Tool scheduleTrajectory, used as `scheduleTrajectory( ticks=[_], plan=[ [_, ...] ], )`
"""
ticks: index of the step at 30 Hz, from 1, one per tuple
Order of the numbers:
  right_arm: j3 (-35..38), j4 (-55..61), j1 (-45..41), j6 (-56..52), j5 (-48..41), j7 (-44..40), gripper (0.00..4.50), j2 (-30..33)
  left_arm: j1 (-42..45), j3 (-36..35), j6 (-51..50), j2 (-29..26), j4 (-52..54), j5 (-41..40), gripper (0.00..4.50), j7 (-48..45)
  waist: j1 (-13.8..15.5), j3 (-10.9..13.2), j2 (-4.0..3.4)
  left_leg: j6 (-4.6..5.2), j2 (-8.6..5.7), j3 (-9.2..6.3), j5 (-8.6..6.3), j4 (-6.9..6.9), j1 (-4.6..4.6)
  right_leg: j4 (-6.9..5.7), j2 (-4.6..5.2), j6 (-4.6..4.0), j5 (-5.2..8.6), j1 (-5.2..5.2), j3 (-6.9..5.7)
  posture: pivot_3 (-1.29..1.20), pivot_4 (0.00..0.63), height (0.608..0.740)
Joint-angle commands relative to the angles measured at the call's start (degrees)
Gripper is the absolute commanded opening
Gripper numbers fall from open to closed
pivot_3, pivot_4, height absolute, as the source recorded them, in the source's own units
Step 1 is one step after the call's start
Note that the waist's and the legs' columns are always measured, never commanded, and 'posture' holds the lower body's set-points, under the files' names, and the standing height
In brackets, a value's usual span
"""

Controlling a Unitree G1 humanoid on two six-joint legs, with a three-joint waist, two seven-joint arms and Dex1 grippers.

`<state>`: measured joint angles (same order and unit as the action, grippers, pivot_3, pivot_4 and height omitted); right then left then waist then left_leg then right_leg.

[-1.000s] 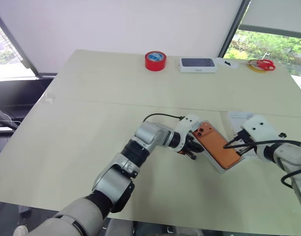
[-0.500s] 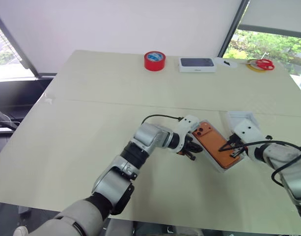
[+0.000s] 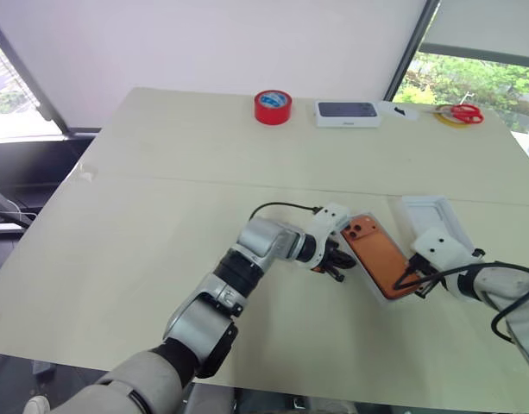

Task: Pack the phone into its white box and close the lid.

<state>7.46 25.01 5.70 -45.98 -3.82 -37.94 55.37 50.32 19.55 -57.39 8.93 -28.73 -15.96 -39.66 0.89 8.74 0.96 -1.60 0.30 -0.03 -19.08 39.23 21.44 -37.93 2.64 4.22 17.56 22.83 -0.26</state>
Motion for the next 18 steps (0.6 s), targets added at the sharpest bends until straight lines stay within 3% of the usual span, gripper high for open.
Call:
scheduleTrajectory(
  ticks=[1, 18],
  plan=[
    [2.1, 5.2, 2.8, -1.9, -1.7, -0.9, 0.00, -0.7, 2.0, 0.0, 2.2, 2.4, -0.3, 0.1, 0.03, -0.3, -0.1, 0.0, 0.00, 0.00, 0.00, 0.00, 0.00, 0.00, 0.00, 0.00, 0.00, 0.00, 0.00, -0.01, 0.00, 0.00, 0.150, 0.724],
    [7.6, 11.5, 9.7, -6.5, -1.3, 1.4, 0.00, -3.0, 4.4, 1.3, 5.4, 4.7, -4.4, 1.3, 0.03, -3.0, -0.1, 0.0, 0.00, 0.18, 0.00, 0.00, -0.10, 0.01, -0.02, -0.03, -0.02, 0.00, 0.00, 0.00, 0.00, 0.00, 0.150, 0.724]
  ],
)
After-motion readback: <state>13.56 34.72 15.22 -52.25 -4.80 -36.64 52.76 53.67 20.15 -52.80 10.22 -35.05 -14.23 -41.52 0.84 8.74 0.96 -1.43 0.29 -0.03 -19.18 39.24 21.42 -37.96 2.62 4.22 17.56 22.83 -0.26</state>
